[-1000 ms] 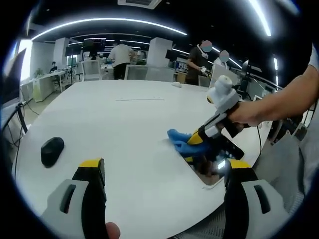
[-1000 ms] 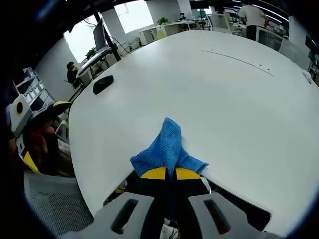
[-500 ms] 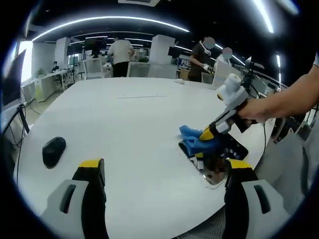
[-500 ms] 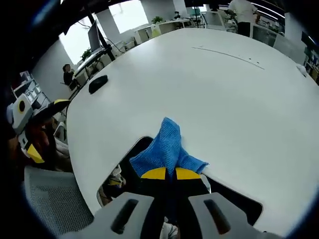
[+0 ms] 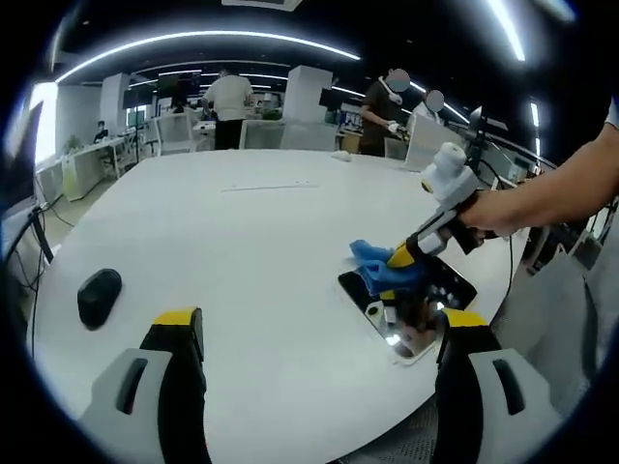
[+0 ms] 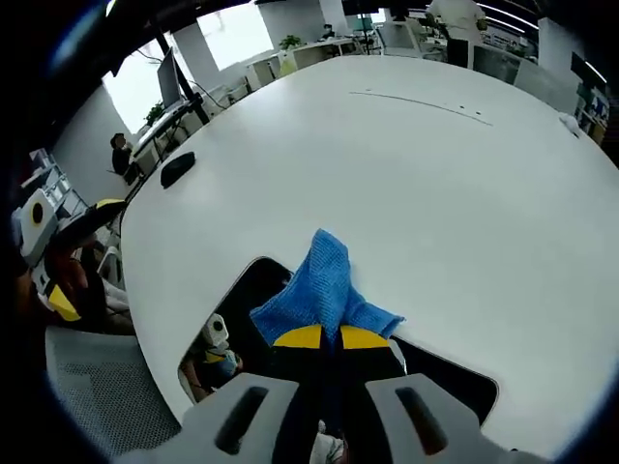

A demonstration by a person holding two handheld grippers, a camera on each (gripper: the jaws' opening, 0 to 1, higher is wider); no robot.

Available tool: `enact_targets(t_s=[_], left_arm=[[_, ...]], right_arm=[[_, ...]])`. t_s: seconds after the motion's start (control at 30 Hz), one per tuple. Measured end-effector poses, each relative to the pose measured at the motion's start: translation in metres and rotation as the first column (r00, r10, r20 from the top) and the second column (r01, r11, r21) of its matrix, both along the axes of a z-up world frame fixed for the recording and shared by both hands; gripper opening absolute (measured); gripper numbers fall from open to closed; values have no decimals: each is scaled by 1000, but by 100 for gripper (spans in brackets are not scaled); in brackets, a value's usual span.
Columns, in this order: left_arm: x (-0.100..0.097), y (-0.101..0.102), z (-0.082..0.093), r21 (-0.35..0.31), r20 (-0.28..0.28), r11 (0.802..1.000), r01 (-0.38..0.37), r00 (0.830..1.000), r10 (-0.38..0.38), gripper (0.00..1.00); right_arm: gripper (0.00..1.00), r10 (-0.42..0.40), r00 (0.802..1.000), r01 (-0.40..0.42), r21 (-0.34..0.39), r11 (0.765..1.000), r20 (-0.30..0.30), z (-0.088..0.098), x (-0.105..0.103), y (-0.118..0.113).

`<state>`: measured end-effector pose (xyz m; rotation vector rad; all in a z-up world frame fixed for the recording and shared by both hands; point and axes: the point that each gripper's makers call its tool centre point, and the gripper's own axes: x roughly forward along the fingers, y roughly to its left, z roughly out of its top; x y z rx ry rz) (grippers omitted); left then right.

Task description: Wipe the mirror surface with the cleaning cloth until all visible marks leave the cleaned area.

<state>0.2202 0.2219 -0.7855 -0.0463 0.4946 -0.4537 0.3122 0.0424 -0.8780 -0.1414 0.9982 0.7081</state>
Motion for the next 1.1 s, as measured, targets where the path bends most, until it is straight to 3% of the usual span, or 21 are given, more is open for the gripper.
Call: enact_targets(t_s=[0.07,0.2,0.37,0.5,0.8,0.83,0.9,1.1], left_arm=[[3,13,0,62,24,997,-44,999,43,99],[5,13,12,30,34,998,-61,998,60,99],[8,11,18,49,38,997,-57,998,55,99],[11,19,22,88,34,993,-81,996,78,99],[15,32,31,77,49,994,-81,996,78,99],[15,34,32,79,52,993,-85,995,81,99],[16,37,38,74,89,993,-96,992,90,99],[13,34,36,58,92,993,-106,991,100,99]], right_arm=[[0,-70,997,71,19,997,-30,-1,3,3],[0,-11,1000,11,-32,999,5,-1,7,5],[0,-1,1000,2,-32,999,31,8,-5,6],[0,-8,999,9,-30,1000,34,5,-2,6],[0,-31,999,31,-29,999,23,-3,5,6],[0,-59,998,59,-16,998,-8,-4,1,6],[0,-38,999,38,-23,999,-11,-6,-3,6],[0,7,1000,-8,-39,999,-8,-10,-20,9]])
